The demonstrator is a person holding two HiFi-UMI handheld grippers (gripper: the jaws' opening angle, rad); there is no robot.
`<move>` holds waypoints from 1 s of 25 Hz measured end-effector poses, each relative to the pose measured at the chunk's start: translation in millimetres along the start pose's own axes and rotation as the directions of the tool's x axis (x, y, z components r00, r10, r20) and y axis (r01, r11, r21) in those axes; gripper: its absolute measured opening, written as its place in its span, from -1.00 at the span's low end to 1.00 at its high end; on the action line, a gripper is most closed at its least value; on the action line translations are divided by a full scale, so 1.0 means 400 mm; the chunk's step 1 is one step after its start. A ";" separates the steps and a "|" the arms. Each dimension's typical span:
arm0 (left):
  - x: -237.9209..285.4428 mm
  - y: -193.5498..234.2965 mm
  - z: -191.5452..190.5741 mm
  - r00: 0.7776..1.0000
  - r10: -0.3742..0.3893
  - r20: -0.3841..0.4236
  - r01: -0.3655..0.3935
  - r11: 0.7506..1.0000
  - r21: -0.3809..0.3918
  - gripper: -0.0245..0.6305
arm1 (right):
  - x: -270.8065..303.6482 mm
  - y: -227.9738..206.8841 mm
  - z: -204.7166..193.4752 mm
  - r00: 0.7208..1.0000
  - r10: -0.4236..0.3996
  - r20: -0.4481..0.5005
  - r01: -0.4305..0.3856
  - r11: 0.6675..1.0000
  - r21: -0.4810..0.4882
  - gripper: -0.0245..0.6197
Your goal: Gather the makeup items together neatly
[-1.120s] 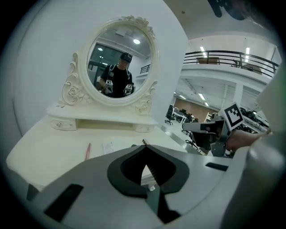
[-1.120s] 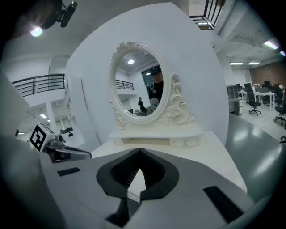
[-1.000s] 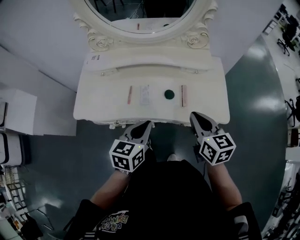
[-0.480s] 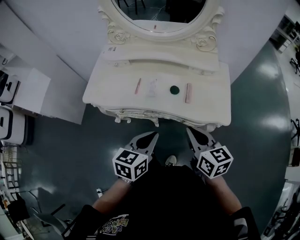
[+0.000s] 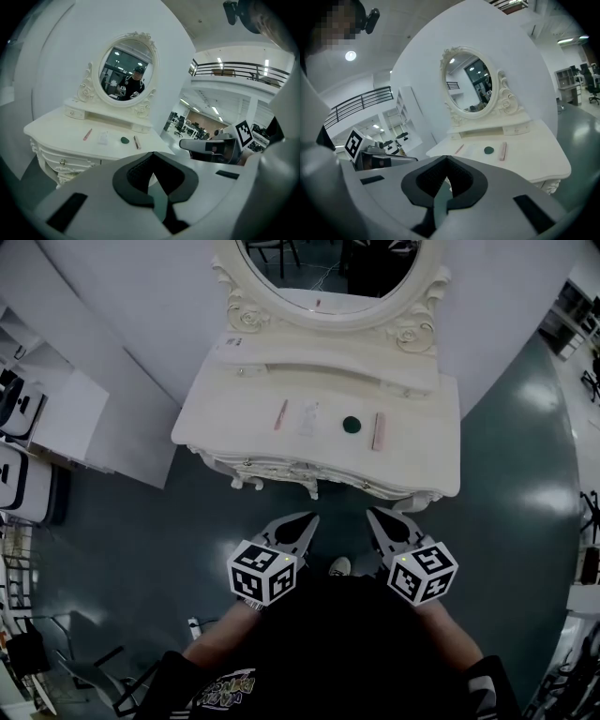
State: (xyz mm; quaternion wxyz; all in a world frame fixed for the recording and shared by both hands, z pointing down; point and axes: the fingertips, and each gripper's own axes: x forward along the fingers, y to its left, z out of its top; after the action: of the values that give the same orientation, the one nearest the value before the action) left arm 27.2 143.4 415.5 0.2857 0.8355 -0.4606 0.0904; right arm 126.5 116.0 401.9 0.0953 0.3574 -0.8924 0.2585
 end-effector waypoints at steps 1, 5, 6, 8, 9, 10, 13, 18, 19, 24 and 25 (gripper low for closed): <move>0.001 -0.002 -0.002 1.000 0.000 -0.001 0.000 1.000 -0.004 -0.90 | 0.001 0.002 -0.003 1.000 0.007 -0.004 -0.007 1.000 0.003 -0.83; -0.007 -0.012 -0.012 1.000 -0.003 -0.010 0.003 1.000 -0.018 -0.90 | -0.004 0.018 -0.018 0.999 0.030 -0.023 -0.030 1.000 0.006 -0.83; -0.008 -0.015 -0.013 1.000 -0.005 -0.013 0.004 1.000 -0.016 -0.90 | -0.004 0.022 -0.021 0.999 0.035 -0.026 -0.035 0.999 0.002 -0.83; -0.007 -0.019 -0.020 1.000 -0.005 -0.020 0.005 1.000 -0.009 -0.90 | -0.001 0.028 -0.029 0.999 0.045 -0.031 -0.045 0.999 -0.003 -0.83; -0.006 -0.019 -0.024 1.000 -0.004 -0.024 0.004 1.000 -0.007 -0.90 | 0.001 0.030 -0.034 0.998 0.050 -0.033 -0.050 0.999 -0.002 -0.83; -0.005 -0.018 -0.028 1.000 -0.003 -0.027 0.002 1.000 -0.007 -0.90 | 0.003 0.030 -0.039 0.998 0.054 -0.035 -0.054 0.999 0.000 -0.83; -0.003 -0.017 -0.034 1.000 0.000 -0.028 0.000 1.000 -0.011 -0.90 | 0.003 0.031 -0.046 0.997 0.060 -0.038 -0.059 0.998 0.004 -0.83; -0.006 -0.022 -0.038 1.000 -0.003 -0.021 0.003 1.000 -0.011 -0.90 | -0.003 0.039 -0.051 0.997 0.058 -0.051 -0.059 0.998 -0.009 -0.83; -0.006 -0.022 -0.039 1.000 -0.004 -0.019 0.004 1.000 -0.014 -0.90 | -0.002 0.041 -0.052 0.997 0.058 -0.053 -0.059 0.998 -0.013 -0.83; -0.013 -0.014 -0.043 1.000 -0.008 -0.014 0.007 1.000 -0.026 -0.90 | 0.003 0.049 -0.057 0.997 0.057 -0.056 -0.058 0.998 -0.016 -0.83; -0.014 -0.013 -0.043 1.000 -0.009 -0.013 0.008 1.000 -0.027 -0.90 | 0.003 0.050 -0.057 0.997 0.057 -0.056 -0.058 0.998 -0.016 -0.83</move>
State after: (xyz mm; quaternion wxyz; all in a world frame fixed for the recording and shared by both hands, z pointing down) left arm 30.4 159.4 425.3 0.3003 0.8329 -0.4563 0.0887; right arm 111.4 139.6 413.7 0.1154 0.3236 -0.9015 0.2632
